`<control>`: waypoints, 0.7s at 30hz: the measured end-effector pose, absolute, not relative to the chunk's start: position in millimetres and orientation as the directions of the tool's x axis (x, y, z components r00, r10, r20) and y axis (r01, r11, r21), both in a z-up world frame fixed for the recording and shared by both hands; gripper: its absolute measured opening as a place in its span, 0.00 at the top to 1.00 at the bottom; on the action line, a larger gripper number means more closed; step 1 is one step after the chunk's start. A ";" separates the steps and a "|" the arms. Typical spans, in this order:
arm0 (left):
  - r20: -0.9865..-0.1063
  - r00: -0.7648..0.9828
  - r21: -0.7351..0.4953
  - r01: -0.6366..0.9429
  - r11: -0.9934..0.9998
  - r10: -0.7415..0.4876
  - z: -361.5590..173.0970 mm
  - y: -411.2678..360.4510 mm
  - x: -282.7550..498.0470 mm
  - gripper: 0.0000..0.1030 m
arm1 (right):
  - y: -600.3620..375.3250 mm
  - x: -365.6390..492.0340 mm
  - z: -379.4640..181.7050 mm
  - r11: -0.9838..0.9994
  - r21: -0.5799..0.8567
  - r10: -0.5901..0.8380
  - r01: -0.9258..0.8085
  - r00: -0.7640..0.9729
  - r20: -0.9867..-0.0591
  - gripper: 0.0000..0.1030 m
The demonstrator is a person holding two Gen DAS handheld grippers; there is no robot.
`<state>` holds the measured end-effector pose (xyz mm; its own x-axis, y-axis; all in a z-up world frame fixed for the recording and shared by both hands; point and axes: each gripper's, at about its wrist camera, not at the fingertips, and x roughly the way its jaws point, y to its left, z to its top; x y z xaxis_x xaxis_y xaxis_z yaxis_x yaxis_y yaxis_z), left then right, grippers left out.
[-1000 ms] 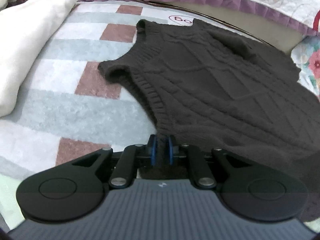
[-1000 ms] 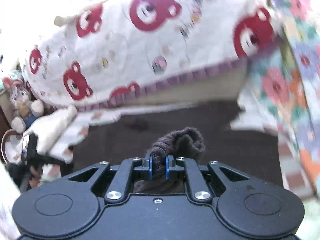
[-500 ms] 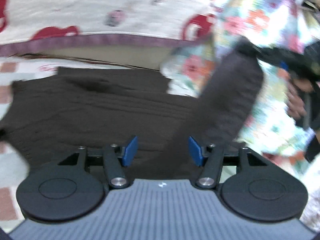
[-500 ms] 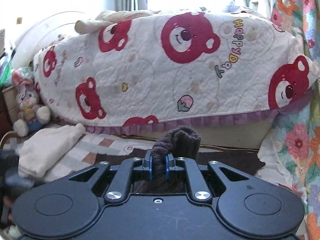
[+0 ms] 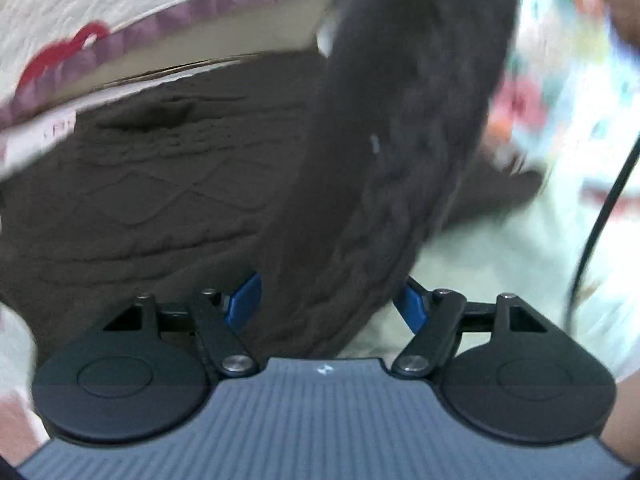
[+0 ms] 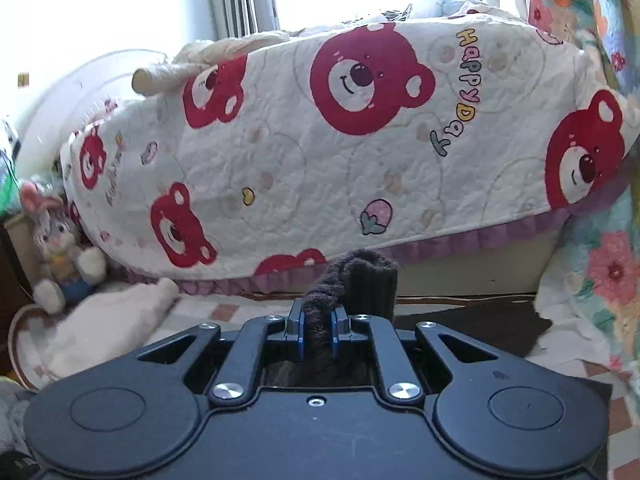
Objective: Fold clothes
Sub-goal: 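Lift the sleeve with the right gripper and fold it across the sweater body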
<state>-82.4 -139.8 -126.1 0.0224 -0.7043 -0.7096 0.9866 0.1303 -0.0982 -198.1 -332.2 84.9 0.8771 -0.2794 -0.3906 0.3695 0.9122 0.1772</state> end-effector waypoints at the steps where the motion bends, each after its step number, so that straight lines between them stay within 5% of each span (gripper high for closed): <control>1: -0.711 0.049 -0.026 0.995 0.096 -0.702 -124.9 -139.7 -89.5 0.67 | -332.0 -198.9 86.5 0.914 0.176 -0.278 0.366 0.880 -0.385 0.86; 3: -0.737 0.065 0.036 0.998 0.057 -0.673 -120.6 -139.3 -90.2 0.90 | -330.9 -201.0 88.9 0.922 0.153 -0.279 0.357 0.882 -0.379 0.86; 8: -0.714 0.188 0.084 0.979 0.185 -0.674 -88.7 -129.9 -45.8 0.91 | -342.2 -209.2 85.9 0.915 0.129 -0.293 0.381 0.851 -0.436 0.86; 14: -0.665 0.324 0.085 0.928 0.363 -0.673 -71.5 -142.0 18.1 0.88 | -397.6 -202.2 46.0 0.828 0.267 -0.292 0.493 0.786 -0.545 0.86; 18: -0.681 0.390 0.053 0.870 0.490 -0.620 -103.0 -158.8 52.9 0.69 | -427.0 -196.6 -9.1 0.768 0.353 -0.274 0.534 0.773 -0.572 0.86; 21: -0.716 0.388 0.030 0.847 0.530 -0.580 -123.6 -151.4 66.2 0.67 | -447.0 -184.5 -50.9 0.740 0.359 -0.280 0.568 0.746 -0.604 0.86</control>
<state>66.2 -151.4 -123.6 0.3882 -0.5804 -0.7159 0.8474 0.5302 0.0297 -184.5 -447.0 -50.9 0.7463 -0.2799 -0.6039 0.5683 0.7403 0.3592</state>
